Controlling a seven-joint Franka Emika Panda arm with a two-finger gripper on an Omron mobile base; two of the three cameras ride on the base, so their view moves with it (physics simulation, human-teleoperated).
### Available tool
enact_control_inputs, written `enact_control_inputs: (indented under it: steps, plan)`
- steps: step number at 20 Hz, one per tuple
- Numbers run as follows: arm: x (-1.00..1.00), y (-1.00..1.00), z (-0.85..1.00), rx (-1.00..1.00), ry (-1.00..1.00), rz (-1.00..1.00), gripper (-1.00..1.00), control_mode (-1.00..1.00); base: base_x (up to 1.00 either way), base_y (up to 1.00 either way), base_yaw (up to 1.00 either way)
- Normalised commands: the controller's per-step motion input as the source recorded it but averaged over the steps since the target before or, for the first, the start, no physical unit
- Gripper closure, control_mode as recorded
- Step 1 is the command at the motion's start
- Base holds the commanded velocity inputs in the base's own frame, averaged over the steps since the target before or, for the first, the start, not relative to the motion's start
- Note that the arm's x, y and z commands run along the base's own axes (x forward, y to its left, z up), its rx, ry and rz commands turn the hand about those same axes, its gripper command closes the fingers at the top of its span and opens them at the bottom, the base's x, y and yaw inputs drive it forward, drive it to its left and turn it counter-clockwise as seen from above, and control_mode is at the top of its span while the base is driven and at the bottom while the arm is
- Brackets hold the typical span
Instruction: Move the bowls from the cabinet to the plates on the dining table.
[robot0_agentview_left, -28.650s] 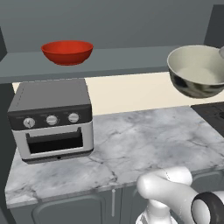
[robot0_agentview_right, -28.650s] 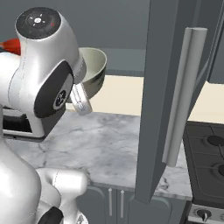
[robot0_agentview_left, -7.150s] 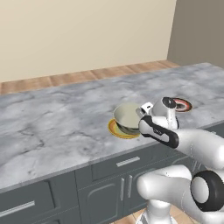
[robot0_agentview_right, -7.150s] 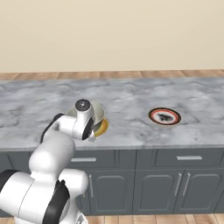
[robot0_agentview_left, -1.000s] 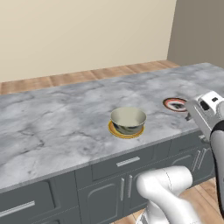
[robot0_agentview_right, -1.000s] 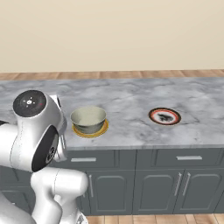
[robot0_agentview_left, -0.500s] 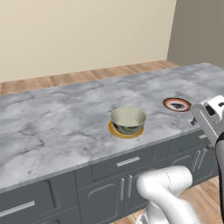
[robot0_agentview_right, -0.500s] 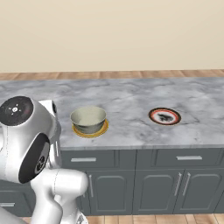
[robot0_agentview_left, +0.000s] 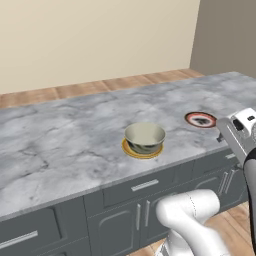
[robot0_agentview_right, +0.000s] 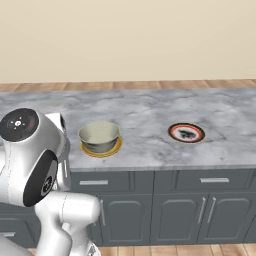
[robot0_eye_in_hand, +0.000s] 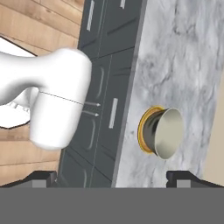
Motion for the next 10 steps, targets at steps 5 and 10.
enact_control_inputs:
  steps: [5,10]
  plan:
    - [0.0,0.0,0.0,0.0,0.0,0.0,-1.0,1.0,0.02,-0.39,-0.05]
    - [0.0,0.0,0.0,0.0,0.0,0.0,-1.0,1.0,0.06,-0.42,-0.17]
